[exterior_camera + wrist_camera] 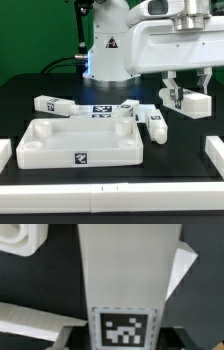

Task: Assemble desk

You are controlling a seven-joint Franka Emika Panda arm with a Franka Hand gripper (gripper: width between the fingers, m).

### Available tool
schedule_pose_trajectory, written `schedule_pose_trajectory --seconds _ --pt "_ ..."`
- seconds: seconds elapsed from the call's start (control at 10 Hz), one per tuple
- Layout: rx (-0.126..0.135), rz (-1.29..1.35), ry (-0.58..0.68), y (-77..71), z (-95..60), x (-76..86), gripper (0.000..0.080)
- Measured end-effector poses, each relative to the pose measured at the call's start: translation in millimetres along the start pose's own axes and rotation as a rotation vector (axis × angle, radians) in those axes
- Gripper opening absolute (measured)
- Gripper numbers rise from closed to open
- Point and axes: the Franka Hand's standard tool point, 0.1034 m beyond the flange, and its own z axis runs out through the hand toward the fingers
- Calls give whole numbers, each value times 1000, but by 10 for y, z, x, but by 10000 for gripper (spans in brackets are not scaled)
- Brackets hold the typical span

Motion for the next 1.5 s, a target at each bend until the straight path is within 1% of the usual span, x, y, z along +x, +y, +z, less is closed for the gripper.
schedule_pose_trajectory --seconds 0.1,0.2,0.3,0.6,0.7,0.8,0.9,1.0,1.1,1.3,1.4,1.5 --pt "12 62 -4 -223 -34 -224 288" --pt "16 94 -5 -321 -46 -337 288" --pt "13 98 -8 -301 2 -378 288" --pt "13 97 -12 -302 11 -382 288" --pt "15 147 -14 -331 19 -429 288" --pt "13 194 -25 -389 54 -609 288" --pt "2 203 -16 -326 97 -740 288" --pt "-10 197 -3 -221 151 -814 288" --pt "-6 192 -10 -256 147 -790 288" --pt "-6 189 -12 -253 151 -796 288" --pt "-8 186 -14 -244 165 -828 288" --pt "-15 182 -28 -220 210 -952 288"
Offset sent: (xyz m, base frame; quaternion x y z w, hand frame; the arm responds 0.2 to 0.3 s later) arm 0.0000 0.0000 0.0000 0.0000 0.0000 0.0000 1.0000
